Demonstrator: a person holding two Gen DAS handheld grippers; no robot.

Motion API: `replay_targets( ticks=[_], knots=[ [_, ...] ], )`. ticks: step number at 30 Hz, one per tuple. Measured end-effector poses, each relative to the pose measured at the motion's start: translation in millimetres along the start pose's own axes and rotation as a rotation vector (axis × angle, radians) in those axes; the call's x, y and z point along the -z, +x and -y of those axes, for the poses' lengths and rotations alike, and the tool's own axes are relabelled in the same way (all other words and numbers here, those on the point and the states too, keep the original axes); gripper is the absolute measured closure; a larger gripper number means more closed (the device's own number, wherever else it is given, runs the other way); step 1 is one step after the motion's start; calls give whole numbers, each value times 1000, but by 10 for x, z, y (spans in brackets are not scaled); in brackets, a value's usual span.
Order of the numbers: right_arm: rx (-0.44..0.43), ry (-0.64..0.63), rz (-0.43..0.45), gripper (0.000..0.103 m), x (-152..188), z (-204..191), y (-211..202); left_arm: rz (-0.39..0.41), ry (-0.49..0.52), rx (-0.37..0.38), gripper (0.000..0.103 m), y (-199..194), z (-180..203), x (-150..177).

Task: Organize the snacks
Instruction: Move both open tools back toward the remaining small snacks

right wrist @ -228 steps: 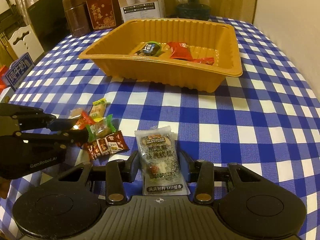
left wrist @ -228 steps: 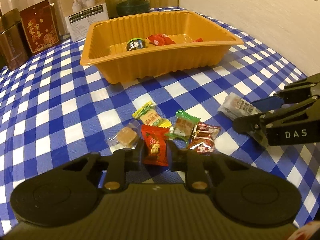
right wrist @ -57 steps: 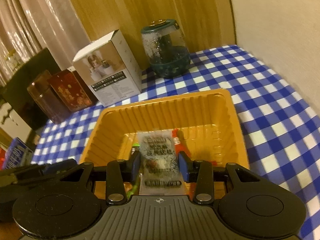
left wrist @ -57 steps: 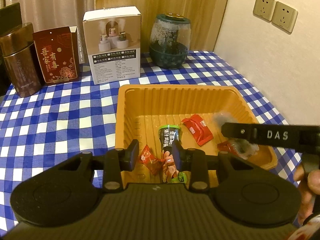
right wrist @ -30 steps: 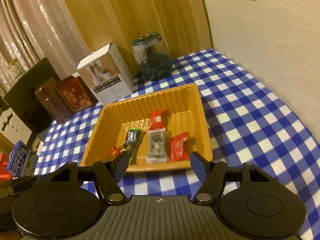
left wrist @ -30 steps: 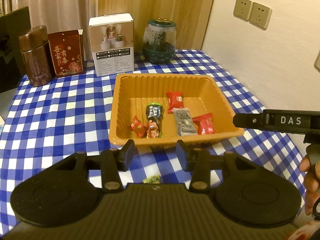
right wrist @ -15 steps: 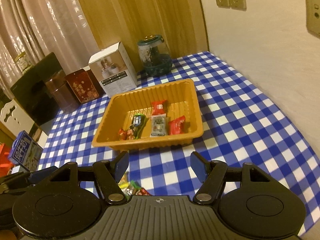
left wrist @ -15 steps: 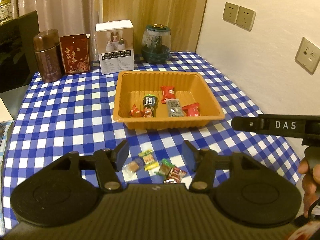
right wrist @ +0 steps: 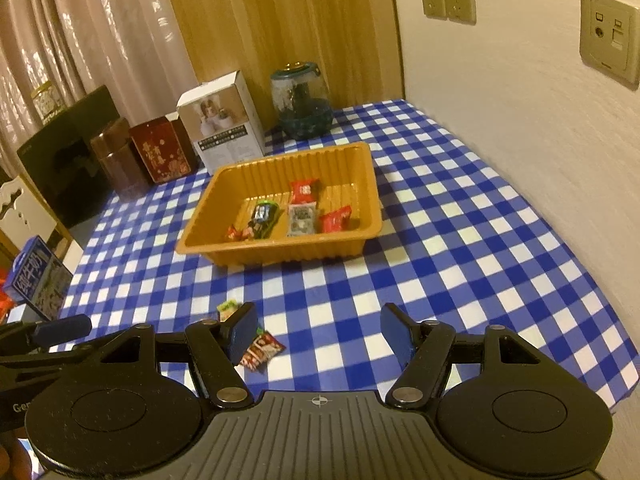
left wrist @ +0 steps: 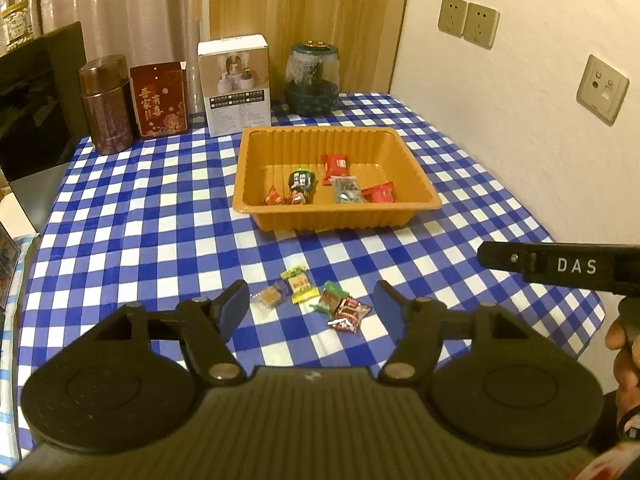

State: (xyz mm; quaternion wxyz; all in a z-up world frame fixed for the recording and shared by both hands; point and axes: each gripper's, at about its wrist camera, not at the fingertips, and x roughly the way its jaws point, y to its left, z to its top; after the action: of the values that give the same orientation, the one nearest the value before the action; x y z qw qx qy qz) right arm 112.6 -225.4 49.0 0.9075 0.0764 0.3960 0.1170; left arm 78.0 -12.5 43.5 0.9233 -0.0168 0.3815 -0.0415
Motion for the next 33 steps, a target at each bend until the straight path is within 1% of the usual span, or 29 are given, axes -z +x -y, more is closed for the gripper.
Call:
replay_targets(
  ticks=[7, 20, 33],
  knots=[
    [-3, 12, -19, 35, 135, 27, -27, -9, 17, -15, 32, -37, -37, 124],
    [-1, 3, -32, 35, 308, 72, -54, -34, 20, -17, 32, -20, -124, 261],
    [-18, 1, -54, 35, 402, 44, 48, -50, 16, -25, 31, 65, -201, 322]
  ],
)
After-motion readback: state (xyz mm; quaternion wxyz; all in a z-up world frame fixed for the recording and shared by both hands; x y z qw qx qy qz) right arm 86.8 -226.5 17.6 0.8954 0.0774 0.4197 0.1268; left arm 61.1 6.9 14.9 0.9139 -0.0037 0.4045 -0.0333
